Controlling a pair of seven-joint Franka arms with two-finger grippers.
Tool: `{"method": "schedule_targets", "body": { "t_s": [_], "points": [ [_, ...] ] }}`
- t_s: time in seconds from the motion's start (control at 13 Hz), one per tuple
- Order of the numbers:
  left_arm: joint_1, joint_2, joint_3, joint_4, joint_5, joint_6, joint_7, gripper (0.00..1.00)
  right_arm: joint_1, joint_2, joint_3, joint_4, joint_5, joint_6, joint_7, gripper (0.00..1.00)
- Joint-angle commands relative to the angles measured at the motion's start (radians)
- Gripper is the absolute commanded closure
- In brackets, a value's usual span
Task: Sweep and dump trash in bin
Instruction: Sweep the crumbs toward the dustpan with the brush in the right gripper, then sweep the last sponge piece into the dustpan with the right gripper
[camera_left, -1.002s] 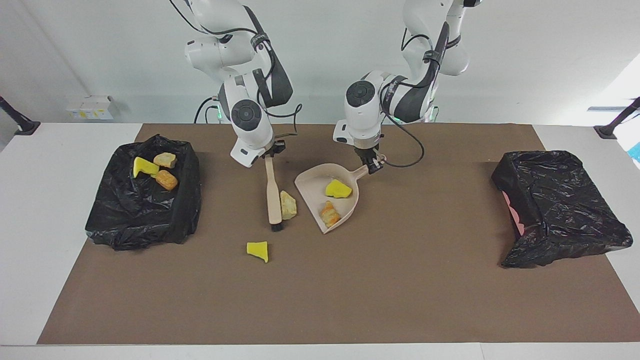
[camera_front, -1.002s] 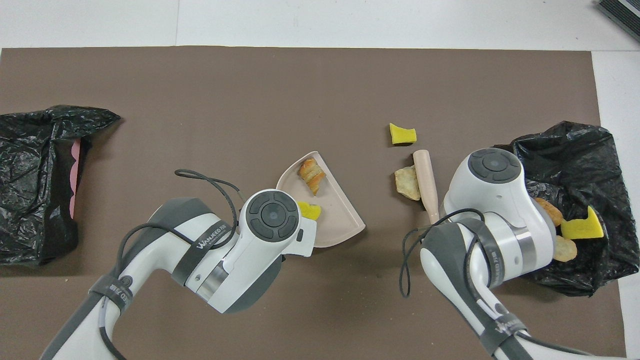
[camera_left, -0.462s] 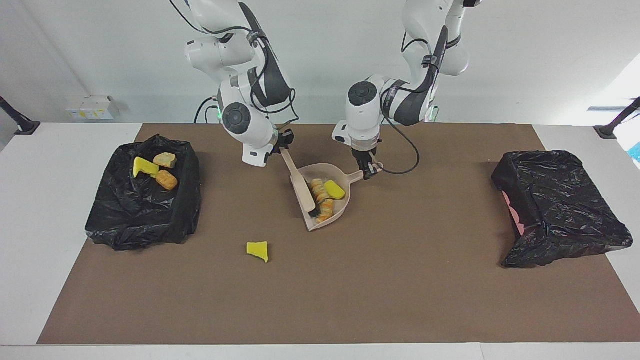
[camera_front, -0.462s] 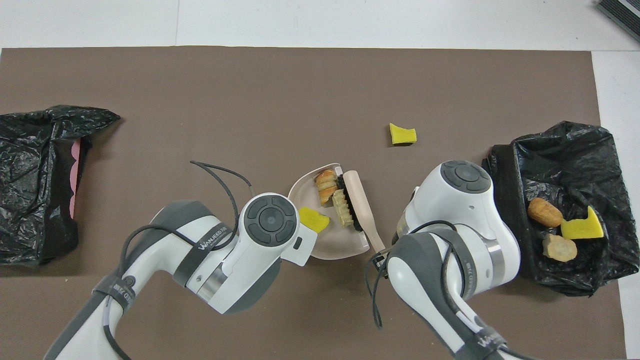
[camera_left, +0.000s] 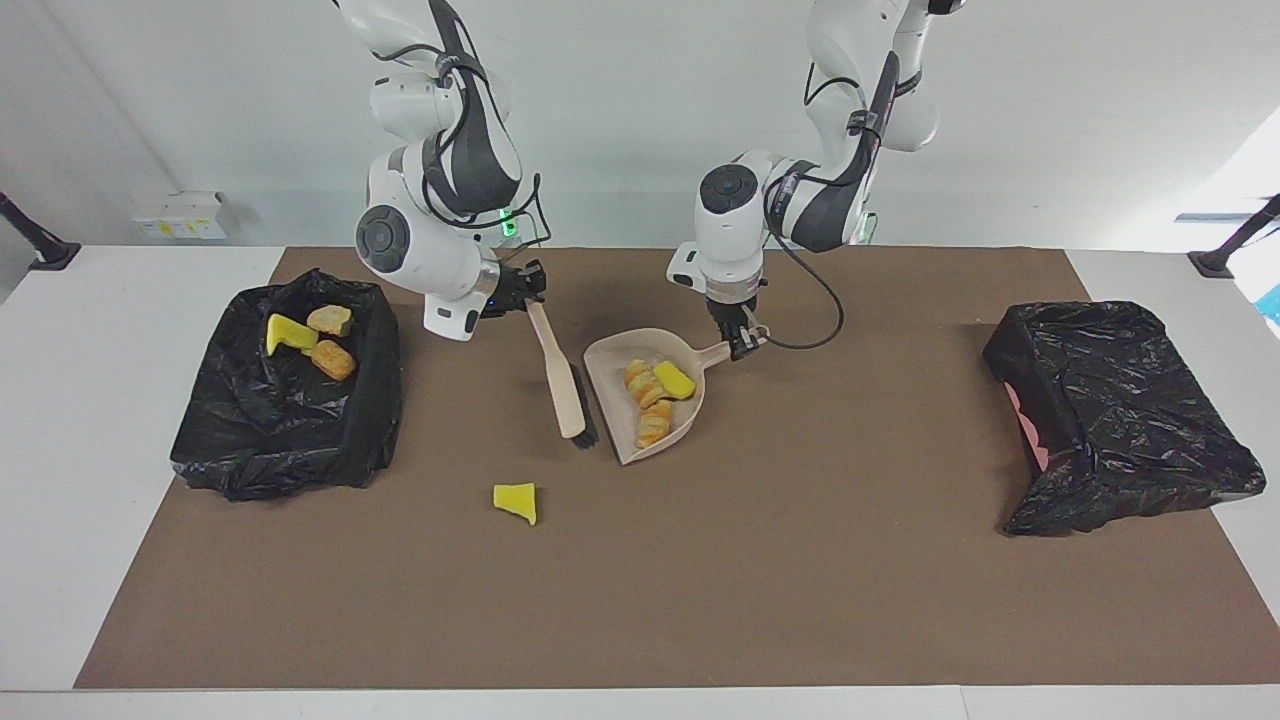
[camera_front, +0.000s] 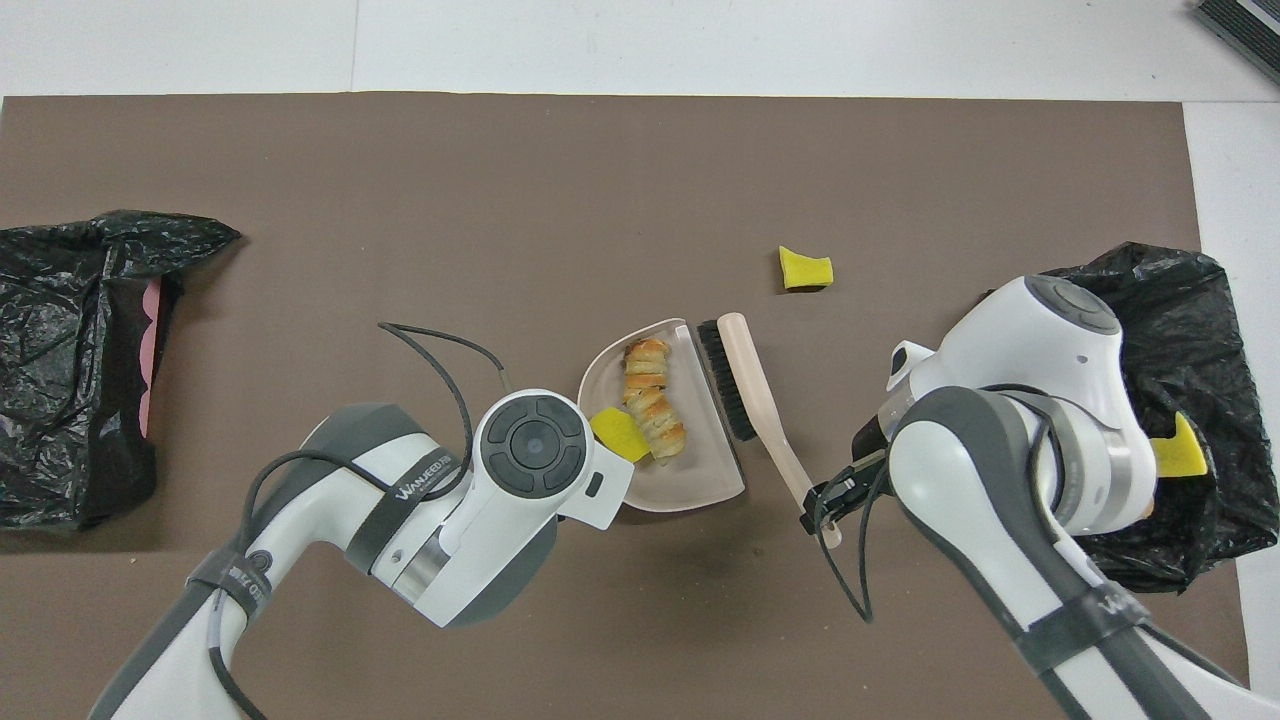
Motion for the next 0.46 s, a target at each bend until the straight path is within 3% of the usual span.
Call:
{"method": "schedule_targets", "body": {
  "t_s": [0.0, 0.39],
  "points": [
    [0.009, -0.002, -0.002, 0.042, 0.011, -0.052, -0.091, 1.0, 0.017, 0.023, 0.014, 0.041, -0.174, 0.082, 0.099, 1.0],
    [0.008, -0.002, -0.001, 0.046, 0.011, -0.099, -0.113, 1.0, 0.0, 0.168, 0.006, 0.237, -0.421, 0.06, 0.141, 1.0]
  ]
}}
